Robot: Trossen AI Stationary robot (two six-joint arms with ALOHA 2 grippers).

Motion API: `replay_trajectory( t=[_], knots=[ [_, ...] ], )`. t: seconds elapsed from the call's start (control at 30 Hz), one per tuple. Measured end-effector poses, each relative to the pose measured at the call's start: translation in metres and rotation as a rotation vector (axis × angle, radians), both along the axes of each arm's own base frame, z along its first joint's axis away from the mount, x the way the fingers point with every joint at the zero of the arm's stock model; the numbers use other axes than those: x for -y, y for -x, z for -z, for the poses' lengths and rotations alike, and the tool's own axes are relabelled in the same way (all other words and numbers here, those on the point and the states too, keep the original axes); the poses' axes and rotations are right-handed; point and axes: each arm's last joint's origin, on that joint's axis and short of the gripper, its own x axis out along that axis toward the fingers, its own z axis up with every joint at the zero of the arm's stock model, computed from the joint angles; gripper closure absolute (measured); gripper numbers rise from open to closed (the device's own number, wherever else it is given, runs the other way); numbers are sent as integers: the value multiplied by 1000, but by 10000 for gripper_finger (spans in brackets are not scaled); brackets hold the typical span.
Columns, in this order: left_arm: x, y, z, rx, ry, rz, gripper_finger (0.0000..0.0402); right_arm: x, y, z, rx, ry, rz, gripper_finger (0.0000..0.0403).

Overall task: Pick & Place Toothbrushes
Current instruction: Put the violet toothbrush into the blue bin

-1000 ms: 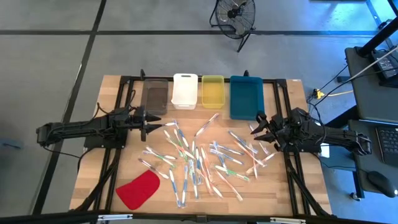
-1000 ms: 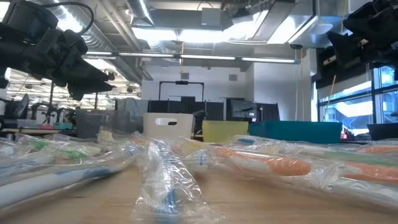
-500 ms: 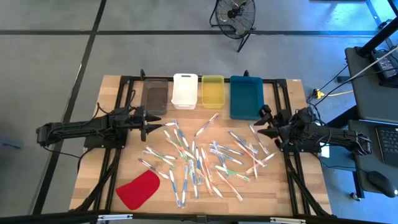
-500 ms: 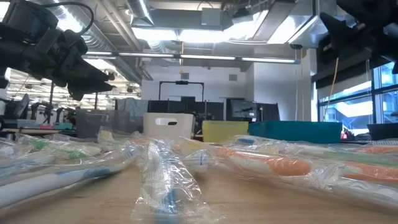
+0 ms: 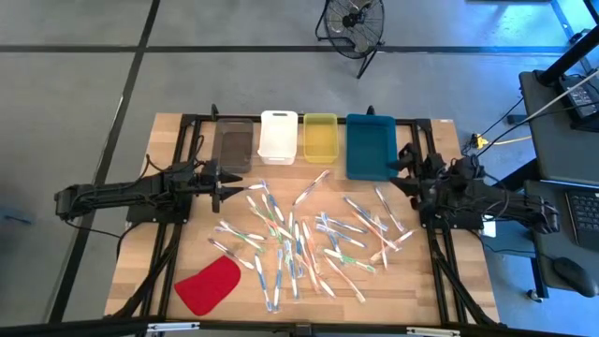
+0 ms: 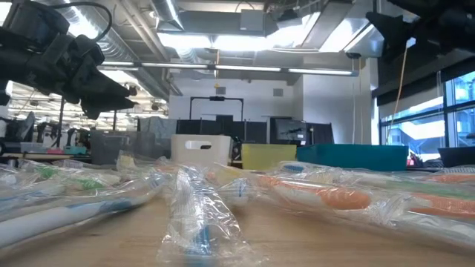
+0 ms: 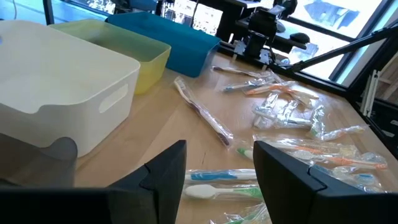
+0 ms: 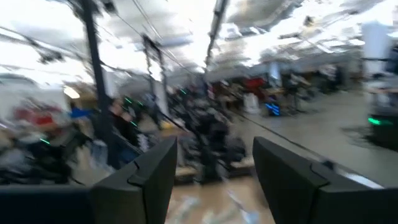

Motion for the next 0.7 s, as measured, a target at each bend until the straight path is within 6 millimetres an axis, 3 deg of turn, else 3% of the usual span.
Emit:
replay_trajectory(
  t=[0.3,0.7],
  knots=[
    [0,0,0,0,-2,1,219,3,3,-16,-279,-20,148,205],
    [0,0,0,0,-2,0,219,5,-5,14,-669,-305,159,234]
  ],
)
